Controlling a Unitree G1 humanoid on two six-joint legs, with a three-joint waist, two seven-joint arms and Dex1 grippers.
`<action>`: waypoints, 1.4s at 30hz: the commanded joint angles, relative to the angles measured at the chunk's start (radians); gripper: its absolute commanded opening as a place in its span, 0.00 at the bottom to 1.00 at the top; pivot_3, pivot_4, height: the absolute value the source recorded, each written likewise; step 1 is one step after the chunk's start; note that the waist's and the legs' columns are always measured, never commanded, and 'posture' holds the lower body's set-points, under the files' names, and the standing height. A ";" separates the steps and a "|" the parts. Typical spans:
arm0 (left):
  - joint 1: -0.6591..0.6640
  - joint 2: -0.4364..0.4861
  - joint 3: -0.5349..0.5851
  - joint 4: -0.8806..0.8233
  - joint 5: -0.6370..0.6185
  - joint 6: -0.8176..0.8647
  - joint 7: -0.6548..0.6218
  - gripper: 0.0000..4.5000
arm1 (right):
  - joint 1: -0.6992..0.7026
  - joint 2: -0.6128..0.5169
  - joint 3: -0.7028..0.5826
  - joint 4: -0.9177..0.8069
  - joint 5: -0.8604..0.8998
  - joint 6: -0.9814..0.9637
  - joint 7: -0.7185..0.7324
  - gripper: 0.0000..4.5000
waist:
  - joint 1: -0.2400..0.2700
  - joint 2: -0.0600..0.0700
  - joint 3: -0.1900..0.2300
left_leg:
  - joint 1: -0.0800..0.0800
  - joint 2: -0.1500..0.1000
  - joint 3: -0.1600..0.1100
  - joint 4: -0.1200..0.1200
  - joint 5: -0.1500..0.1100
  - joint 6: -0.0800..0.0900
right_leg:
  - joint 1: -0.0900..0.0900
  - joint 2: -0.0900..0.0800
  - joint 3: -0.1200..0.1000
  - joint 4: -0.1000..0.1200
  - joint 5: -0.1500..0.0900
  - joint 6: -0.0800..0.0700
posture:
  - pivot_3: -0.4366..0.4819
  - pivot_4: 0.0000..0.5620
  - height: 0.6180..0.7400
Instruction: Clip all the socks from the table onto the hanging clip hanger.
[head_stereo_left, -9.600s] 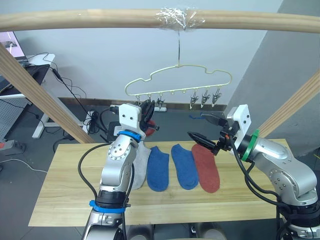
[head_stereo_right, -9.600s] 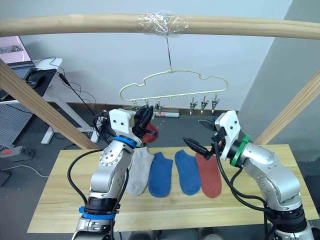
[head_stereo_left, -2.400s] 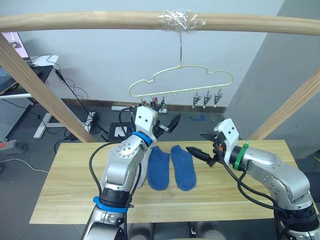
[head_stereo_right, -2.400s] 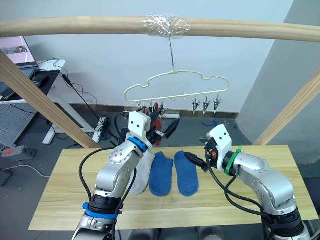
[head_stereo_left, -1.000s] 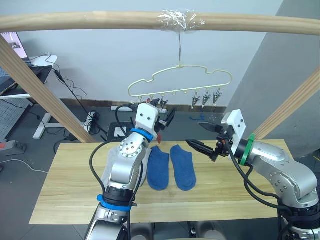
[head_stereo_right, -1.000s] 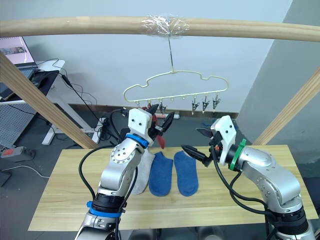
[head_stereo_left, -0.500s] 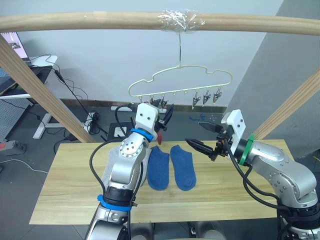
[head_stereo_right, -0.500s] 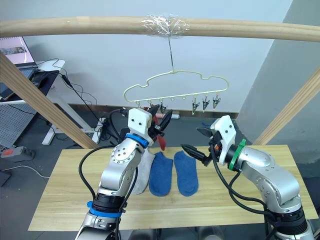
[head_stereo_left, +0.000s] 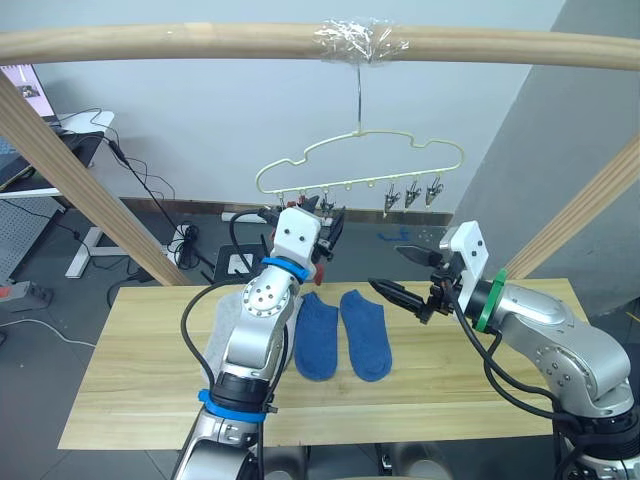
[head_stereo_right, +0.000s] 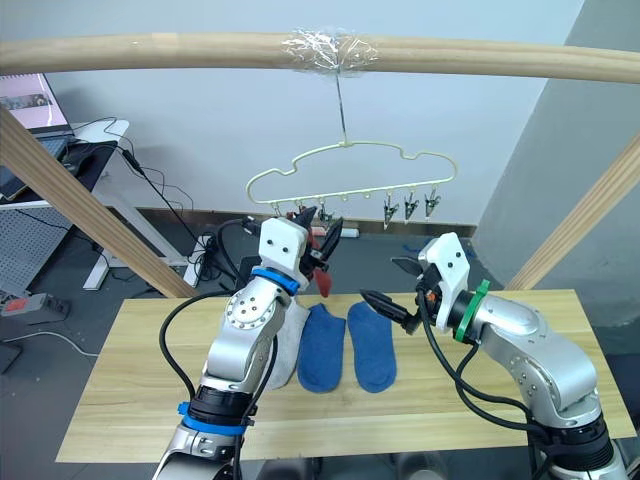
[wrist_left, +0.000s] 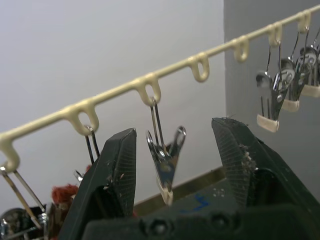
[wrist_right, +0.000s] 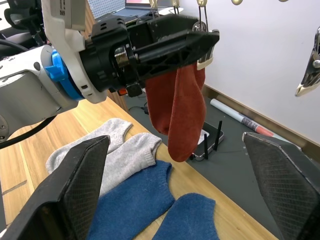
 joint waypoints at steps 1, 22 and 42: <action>-0.006 -0.012 -0.003 -0.013 0.020 -0.035 0.024 0.58 | 0.004 -0.001 -0.018 -0.051 0.013 -0.011 -0.008 1.00 | -0.001 0.000 0.000 | 0.000 0.000 0.000 0.000 0.000 0.000 | 0.000 0.000 0.000 0.000 0.000 0.000 | 0.34 0.33 1.00; 0.005 -0.043 -0.017 0.000 0.049 -0.038 0.072 0.58 | 0.015 -0.001 -0.028 -0.075 0.034 0.003 -0.046 1.00 | -0.009 0.000 0.000 | 0.000 0.000 0.000 0.000 0.000 0.000 | 0.000 0.000 0.000 0.000 0.000 0.000 | 0.31 0.34 1.00; -0.009 -0.067 0.012 0.004 0.010 0.020 0.077 0.01 | 0.014 0.001 -0.029 -0.080 0.059 0.003 -0.069 1.00 | -0.009 0.000 0.000 | 0.000 0.000 0.000 0.000 0.000 0.000 | 0.000 0.000 0.000 0.000 0.000 0.000 | 0.31 0.32 1.00</action>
